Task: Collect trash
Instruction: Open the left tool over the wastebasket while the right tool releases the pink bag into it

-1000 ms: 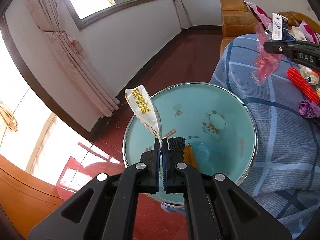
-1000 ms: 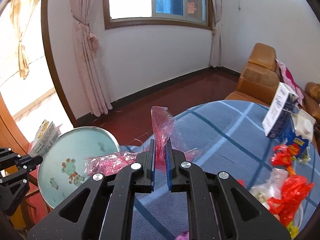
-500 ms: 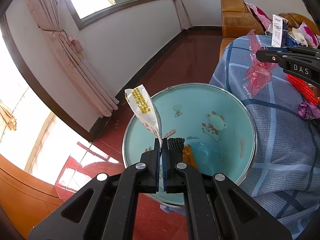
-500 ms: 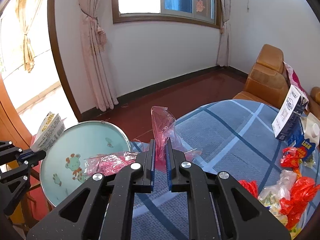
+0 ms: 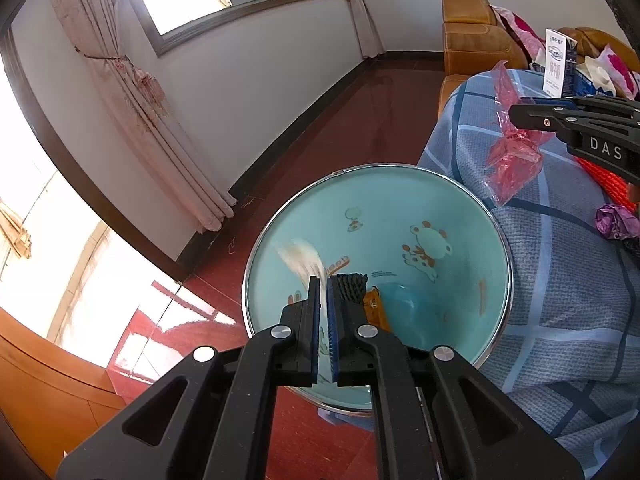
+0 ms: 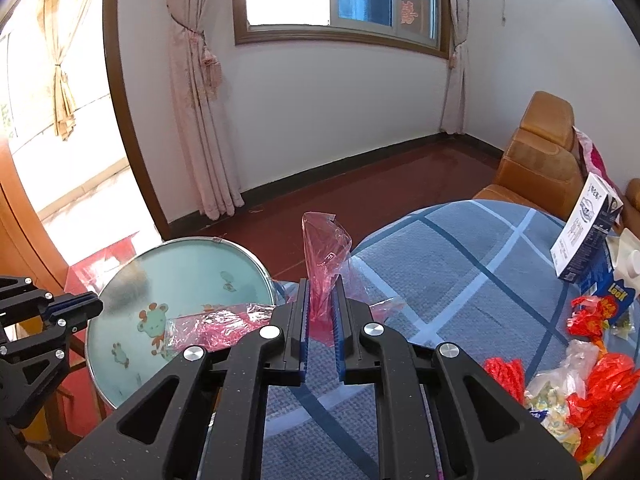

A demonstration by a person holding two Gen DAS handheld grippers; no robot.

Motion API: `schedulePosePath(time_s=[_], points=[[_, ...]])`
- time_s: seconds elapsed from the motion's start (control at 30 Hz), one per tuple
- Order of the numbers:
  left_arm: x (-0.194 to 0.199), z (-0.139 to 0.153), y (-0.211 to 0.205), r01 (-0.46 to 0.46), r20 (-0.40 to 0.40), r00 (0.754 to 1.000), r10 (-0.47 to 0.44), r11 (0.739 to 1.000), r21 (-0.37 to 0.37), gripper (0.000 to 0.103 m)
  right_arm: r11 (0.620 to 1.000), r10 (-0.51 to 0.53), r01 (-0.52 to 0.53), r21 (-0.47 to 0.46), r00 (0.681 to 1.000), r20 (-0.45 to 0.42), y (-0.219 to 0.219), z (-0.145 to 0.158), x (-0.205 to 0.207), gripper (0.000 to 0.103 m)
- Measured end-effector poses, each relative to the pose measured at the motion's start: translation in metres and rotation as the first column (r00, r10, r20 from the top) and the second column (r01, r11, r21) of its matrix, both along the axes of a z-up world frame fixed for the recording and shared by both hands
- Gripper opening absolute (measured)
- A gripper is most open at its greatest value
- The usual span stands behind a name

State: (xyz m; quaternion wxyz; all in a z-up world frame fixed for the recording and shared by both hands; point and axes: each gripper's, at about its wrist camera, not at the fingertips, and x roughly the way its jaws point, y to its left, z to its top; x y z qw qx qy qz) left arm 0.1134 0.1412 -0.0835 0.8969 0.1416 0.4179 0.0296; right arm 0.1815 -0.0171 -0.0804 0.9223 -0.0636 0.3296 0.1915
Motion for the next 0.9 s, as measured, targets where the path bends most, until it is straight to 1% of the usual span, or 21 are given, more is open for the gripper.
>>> schedulePosePath(time_s=[0.1, 0.37, 0.53, 0.57, 0.63, 0.67, 0.7, 0.73, 0.77, 0.83, 0.9], points=[[0.000, 0.000, -0.001, 0.002, 0.005, 1.000, -0.002, 1.000, 0.002, 0.005, 1.000, 0.007, -0.007, -0.003, 1.000, 0.003, 0.001, -0.001, -0.001, 0.011], [-0.001, -0.002, -0.002, 0.008, 0.002, 1.000, -0.008, 1.000, 0.009, 0.003, 0.997, 0.032, -0.029, -0.066, 0.999, 0.040, 0.010, -0.004, -0.008, 0.011], [-0.001, -0.002, -0.002, 0.006, 0.003, 1.000, -0.006, 1.000, 0.011, 0.003, 0.996, 0.050, -0.047, -0.070, 0.998, 0.046, 0.013, -0.004, -0.010, 0.011], [-0.001, -0.002, -0.002, 0.005, 0.003, 1.000, -0.005, 1.000, 0.010, 0.005, 0.996, 0.056, -0.054, -0.065, 0.997, 0.044, 0.013, -0.004, -0.010, 0.011], [-0.001, -0.002, -0.001, -0.001, 0.009, 1.000, 0.001, 1.000, 0.015, 0.006, 0.996, 0.075, -0.072, -0.060, 0.996, 0.039, 0.016, -0.004, -0.011, 0.017], [0.000, -0.001, -0.001, -0.003, 0.010, 1.000, 0.003, 1.000, 0.017, 0.009, 0.995, 0.088, -0.086, -0.053, 0.996, 0.036, 0.017, -0.004, -0.012, 0.021], [0.000, -0.001, 0.000, -0.011, 0.011, 1.000, 0.011, 1.000, 0.018, 0.017, 0.994, 0.100, -0.098, -0.045, 0.994, 0.033, 0.018, -0.004, -0.012, 0.035], [-0.001, -0.001, 0.001, -0.016, 0.017, 1.000, 0.016, 1.000, 0.021, 0.033, 0.993, 0.111, -0.109, -0.040, 0.993, 0.035, 0.019, -0.003, -0.014, 0.041], [-0.001, 0.000, 0.001, -0.022, 0.026, 0.999, 0.021, 0.999, 0.031, 0.037, 0.993, 0.116, -0.115, -0.039, 0.993, 0.036, 0.021, -0.003, -0.015, 0.041], [-0.001, 0.000, 0.002, -0.024, 0.024, 0.999, 0.023, 0.999, 0.026, 0.037, 0.992, 0.119, -0.118, -0.043, 0.992, 0.037, 0.023, -0.003, -0.016, 0.042], [-0.001, 0.001, 0.002, -0.029, 0.026, 0.999, 0.028, 0.999, 0.029, 0.042, 0.992, 0.119, -0.117, -0.037, 0.992, 0.034, 0.023, -0.003, -0.016, 0.045]])
